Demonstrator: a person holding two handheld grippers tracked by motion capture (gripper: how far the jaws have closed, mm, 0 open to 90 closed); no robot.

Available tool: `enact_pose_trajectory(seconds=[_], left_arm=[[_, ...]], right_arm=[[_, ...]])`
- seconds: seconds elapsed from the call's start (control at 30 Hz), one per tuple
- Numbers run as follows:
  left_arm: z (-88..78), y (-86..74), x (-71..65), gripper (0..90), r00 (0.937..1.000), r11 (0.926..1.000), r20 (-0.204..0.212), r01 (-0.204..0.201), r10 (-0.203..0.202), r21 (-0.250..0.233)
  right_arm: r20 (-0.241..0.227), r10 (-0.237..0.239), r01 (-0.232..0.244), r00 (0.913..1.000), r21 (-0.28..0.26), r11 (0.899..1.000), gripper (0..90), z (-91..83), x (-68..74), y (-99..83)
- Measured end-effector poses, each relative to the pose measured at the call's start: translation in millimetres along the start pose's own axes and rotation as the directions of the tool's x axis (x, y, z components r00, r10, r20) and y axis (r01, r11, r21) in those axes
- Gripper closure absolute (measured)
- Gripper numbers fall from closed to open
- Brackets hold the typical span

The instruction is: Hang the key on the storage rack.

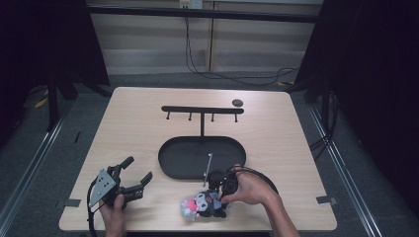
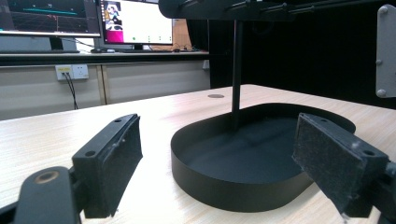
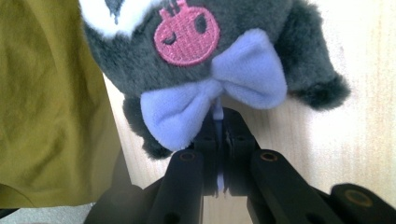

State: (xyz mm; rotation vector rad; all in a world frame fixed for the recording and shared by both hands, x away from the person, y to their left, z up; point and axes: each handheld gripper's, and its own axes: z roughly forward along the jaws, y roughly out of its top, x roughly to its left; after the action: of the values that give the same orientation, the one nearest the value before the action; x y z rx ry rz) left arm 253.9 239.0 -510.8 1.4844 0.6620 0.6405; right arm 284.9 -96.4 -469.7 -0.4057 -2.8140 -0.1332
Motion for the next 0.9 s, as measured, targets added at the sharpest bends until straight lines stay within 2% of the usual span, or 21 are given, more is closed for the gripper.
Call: enact_pose_trajectory(seconds=[0.07, 0.33, 0.5, 0.67, 0.8, 0.9], left_arm=[[0.0, 0.0, 0.1, 15.3, 1.0000, 1.0000, -0.001, -0.001, 0.001, -0.001], [0.0, 0.0, 0.0, 15.3, 1.0000, 1.0000, 0.000, -0.001, 0.001, 0.000], [-0.1, 0.0, 0.0, 15.3, 1.0000, 1.0000, -0.001, -0.001, 0.001, 0.000], [0.0, 0.0, 0.1, 15.3, 1.0000, 1.0000, 0.000, -0.001, 0.001, 0.000], [-0.1, 0.1, 0.0, 15.3, 1.0000, 1.0000, 0.001, -0.001, 0.001, 0.000], [0.2, 0.0, -0.3, 15.3, 1.0000, 1.0000, 0.001, 0.004, -0.004, -0.003]], right_arm=[[0.003, 0.000, 0.000, 1.0000, 0.003, 1.000, 85.5, -0.1, 0.9, 0.1], [0.062, -0.011, 0.009, 0.9980, 0.020, 1.000, 84.3, 1.2, 9.8, 2.5], [0.072, -0.022, 0.020, 0.9972, 0.025, 0.999, 86.2, 1.6, 10.5, 3.5], [0.058, -0.035, 0.032, 0.9977, 0.054, 0.998, 86.7, 1.8, 9.7, 5.3], [0.045, -0.030, 0.028, 0.9986, 0.052, 0.998, 87.0, 1.7, 8.4, 5.3], [0.057, -0.025, 0.023, 0.9980, 0.034, 0.999, 86.9, 0.3, 6.6, 3.8]])
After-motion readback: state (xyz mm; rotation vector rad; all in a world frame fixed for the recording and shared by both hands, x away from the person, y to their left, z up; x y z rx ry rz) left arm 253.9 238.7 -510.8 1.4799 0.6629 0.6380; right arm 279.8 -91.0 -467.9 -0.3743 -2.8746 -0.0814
